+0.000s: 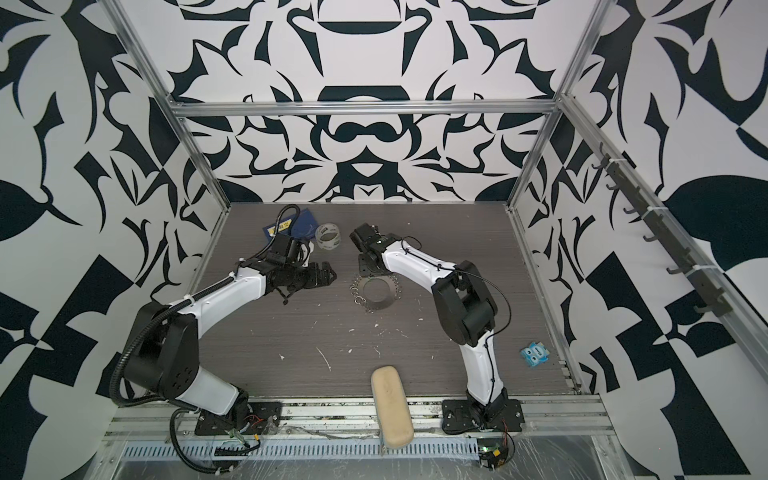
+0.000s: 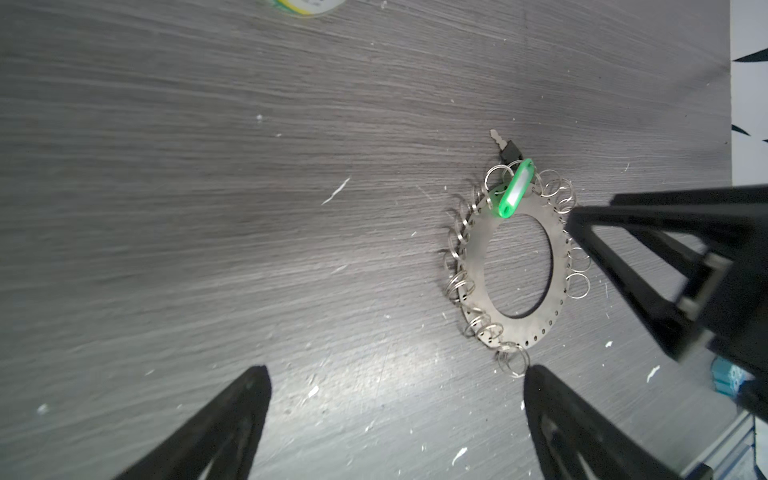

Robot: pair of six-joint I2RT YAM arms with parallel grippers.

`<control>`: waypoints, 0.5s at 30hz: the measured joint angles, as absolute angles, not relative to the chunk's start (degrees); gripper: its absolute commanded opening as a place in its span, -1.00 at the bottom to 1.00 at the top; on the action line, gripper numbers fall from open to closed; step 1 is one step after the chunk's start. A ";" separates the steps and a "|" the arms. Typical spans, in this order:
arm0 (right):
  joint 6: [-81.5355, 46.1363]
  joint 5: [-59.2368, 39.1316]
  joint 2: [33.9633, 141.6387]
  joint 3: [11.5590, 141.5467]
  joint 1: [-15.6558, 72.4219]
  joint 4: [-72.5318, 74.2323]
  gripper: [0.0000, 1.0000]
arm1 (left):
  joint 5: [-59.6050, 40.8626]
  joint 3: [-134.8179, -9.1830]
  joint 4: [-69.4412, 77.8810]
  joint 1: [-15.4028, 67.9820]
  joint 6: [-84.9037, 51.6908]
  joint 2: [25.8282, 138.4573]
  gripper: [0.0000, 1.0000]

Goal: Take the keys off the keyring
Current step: 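Lower the right gripper over the green key tag while left gripper hovers nearby, then close the right gripper on the green key tag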

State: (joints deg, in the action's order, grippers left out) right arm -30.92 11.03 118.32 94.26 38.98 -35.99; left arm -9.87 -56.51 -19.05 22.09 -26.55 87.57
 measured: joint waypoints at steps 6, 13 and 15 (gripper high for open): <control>-32.25 11.94 121.91 96.75 39.51 -36.25 -0.06 | -10.20 -54.72 -18.96 21.28 -26.52 85.78 0.98; -33.28 12.49 123.76 97.54 39.48 -36.10 -0.18 | -10.37 -53.15 -18.76 21.21 -26.55 85.62 0.98; -33.30 12.47 124.11 97.58 39.48 -36.07 -0.18 | -10.39 -53.01 -18.70 21.17 -26.55 85.62 0.98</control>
State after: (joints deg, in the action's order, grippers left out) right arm -33.30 12.47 124.11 97.58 39.48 -36.07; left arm -10.39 -53.01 -18.70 21.17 -26.55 85.62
